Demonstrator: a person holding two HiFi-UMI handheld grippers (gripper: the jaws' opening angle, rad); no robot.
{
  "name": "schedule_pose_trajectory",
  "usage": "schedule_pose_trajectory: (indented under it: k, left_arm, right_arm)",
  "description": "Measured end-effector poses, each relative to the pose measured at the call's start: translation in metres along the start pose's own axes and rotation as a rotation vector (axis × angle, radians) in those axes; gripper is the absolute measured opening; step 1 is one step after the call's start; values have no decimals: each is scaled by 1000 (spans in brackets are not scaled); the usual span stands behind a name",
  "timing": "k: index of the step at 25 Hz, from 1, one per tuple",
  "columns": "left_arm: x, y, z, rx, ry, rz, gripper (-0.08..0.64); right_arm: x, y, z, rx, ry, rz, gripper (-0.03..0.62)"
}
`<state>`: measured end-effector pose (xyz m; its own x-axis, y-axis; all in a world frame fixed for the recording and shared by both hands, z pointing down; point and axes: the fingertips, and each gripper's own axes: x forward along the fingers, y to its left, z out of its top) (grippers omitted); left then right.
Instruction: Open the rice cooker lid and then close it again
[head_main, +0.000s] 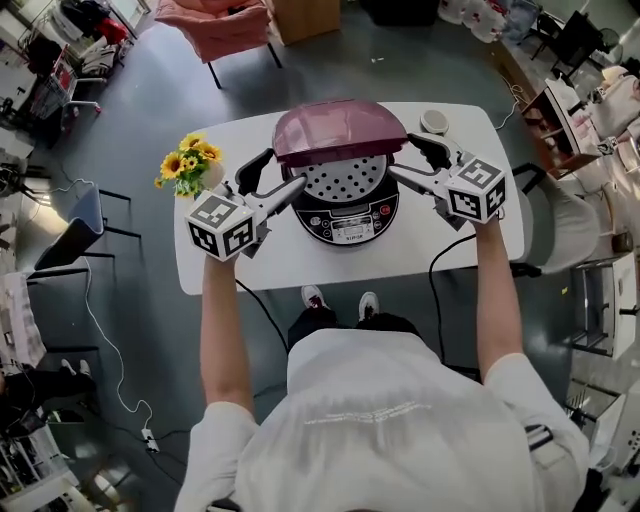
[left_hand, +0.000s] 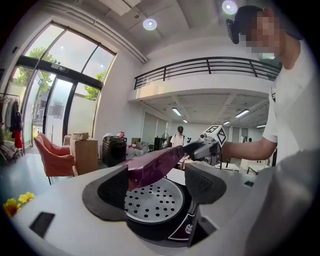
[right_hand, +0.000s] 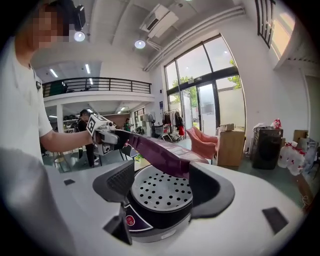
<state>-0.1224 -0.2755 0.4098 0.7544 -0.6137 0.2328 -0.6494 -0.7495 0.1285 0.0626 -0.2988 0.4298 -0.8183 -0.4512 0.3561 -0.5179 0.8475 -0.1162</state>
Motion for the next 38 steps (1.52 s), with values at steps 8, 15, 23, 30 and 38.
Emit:
schedule_pose_trajectory:
  k: [8, 15, 23, 30, 38]
  left_arm:
    - [0, -4, -17, -46, -22, 73, 351]
    - [-2, -6, -34, -140, -56, 124, 351]
    - [-3, -7, -56, -226, -54, 137, 331]
    - [-5, -4, -66, -298, -60, 158, 288]
    - [-1, -1, -87, -305, 2, 206, 256]
  right_arm:
    - [-2, 7, -15, 98, -46, 48, 333]
    - [-1, 13, -33, 173, -28, 72, 341]
    - [3, 16, -61, 143, 55, 54, 339]
    - [5, 19, -73, 140, 78, 47, 339]
    - [8, 22, -90, 164, 122, 62, 339]
